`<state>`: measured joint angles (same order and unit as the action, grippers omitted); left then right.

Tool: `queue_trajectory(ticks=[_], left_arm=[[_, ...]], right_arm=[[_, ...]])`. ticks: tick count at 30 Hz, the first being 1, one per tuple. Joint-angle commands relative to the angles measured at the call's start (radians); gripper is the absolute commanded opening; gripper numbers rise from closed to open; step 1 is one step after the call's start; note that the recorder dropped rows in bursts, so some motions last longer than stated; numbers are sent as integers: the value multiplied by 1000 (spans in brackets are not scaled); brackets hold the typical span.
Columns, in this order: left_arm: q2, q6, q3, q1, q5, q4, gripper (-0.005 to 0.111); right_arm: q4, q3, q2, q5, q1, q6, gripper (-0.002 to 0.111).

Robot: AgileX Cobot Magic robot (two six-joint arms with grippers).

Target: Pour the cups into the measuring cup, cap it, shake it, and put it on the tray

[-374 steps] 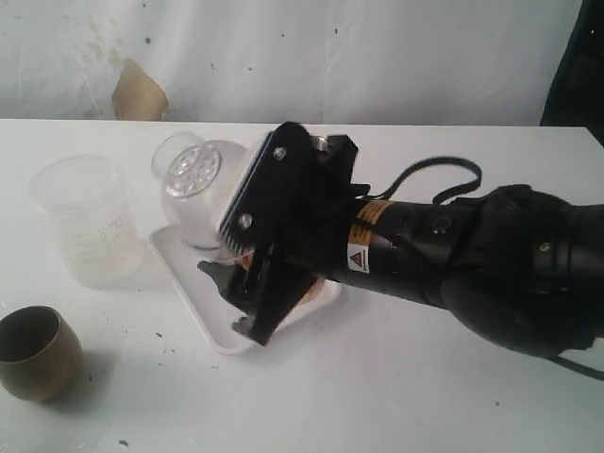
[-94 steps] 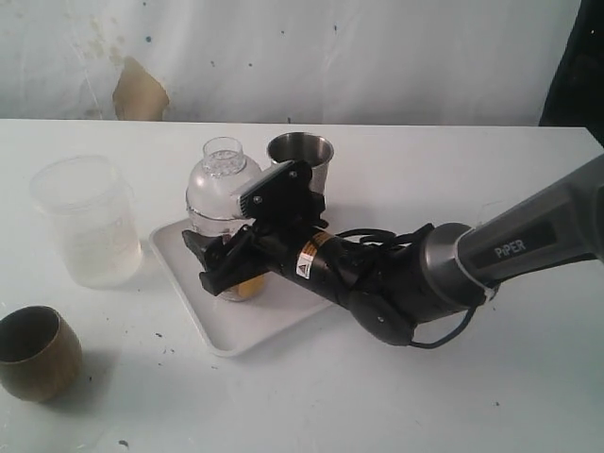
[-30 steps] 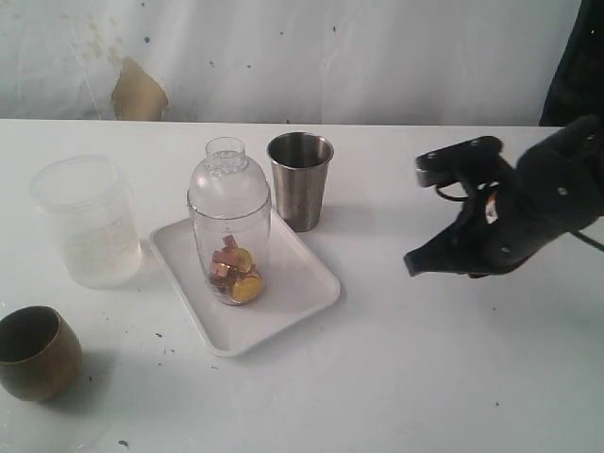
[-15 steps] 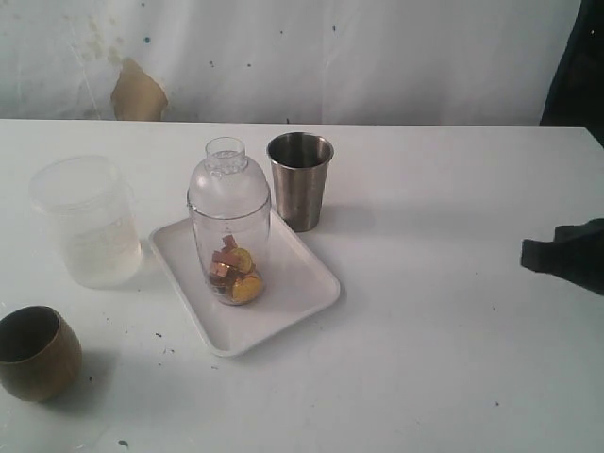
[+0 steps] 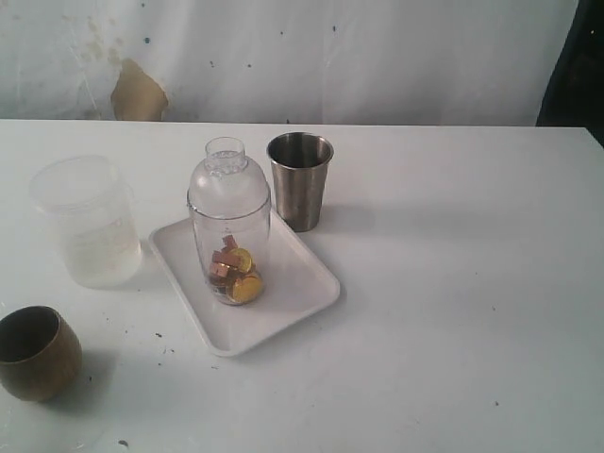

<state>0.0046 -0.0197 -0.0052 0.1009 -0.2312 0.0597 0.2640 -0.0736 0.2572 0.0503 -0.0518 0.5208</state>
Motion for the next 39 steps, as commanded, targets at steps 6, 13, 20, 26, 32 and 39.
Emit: queue_trajectory(ticks=[6,13,20,26,32,39], left_arm=[[-5,-1,5,3,-1,0,0],[-5,-1,5,3,-1,0,0],[-5,-1,5,3,-1,0,0],[-5,-1,5,3,-1,0,0],[-5,-1,5,3,-1,0,0],[-5,-1,5,3,-1,0,0]], right_arm=[[0,74,-257,60,4,0,0],[10,74,-257,185,4,-29,0],[10,74,-257,196,4,-29,0],[10,74,-257,196,4,-29,0],[10,74,-257,196,4,-29,0],[55,74,-257,198,4,-114,0]])
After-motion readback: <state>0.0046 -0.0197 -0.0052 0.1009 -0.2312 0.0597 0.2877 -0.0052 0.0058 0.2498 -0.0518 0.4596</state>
